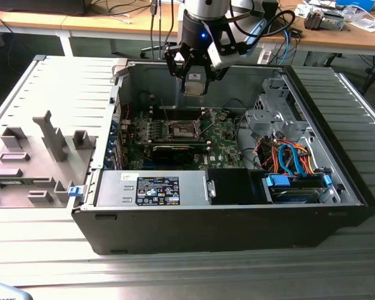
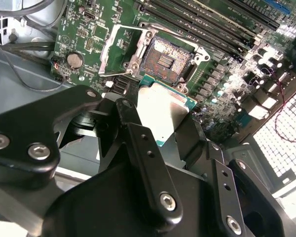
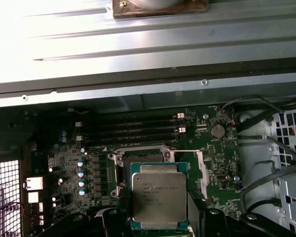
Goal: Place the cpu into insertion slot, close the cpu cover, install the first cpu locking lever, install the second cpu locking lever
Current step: 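Place the cpu into insertion slot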
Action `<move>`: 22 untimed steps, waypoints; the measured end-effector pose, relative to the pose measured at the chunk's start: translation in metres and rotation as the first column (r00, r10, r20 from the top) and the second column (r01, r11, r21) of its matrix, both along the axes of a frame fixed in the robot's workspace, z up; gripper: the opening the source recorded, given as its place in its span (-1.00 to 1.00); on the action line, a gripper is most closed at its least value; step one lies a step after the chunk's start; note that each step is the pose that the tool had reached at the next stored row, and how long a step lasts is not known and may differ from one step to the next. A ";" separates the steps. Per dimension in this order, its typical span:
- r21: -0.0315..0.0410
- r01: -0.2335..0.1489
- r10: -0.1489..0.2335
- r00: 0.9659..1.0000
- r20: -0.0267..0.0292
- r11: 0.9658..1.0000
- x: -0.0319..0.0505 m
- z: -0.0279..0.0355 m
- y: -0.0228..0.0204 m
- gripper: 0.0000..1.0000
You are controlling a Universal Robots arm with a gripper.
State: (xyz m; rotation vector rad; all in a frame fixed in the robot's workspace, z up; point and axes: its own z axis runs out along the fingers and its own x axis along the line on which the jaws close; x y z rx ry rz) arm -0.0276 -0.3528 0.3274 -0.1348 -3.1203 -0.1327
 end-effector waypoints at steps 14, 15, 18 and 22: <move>0.000 0.022 -0.022 1.000 0.000 1.000 0.0000 -0.0001 0.0000 0.08; 0.000 0.025 -0.025 1.000 0.000 1.000 0.0000 -0.0002 0.0000 0.08; 0.000 0.029 -0.029 1.000 0.000 1.000 0.0000 -0.0002 0.0000 0.08; 0.000 0.035 -0.035 0.999 0.000 0.999 0.0000 -0.0003 0.0000 0.08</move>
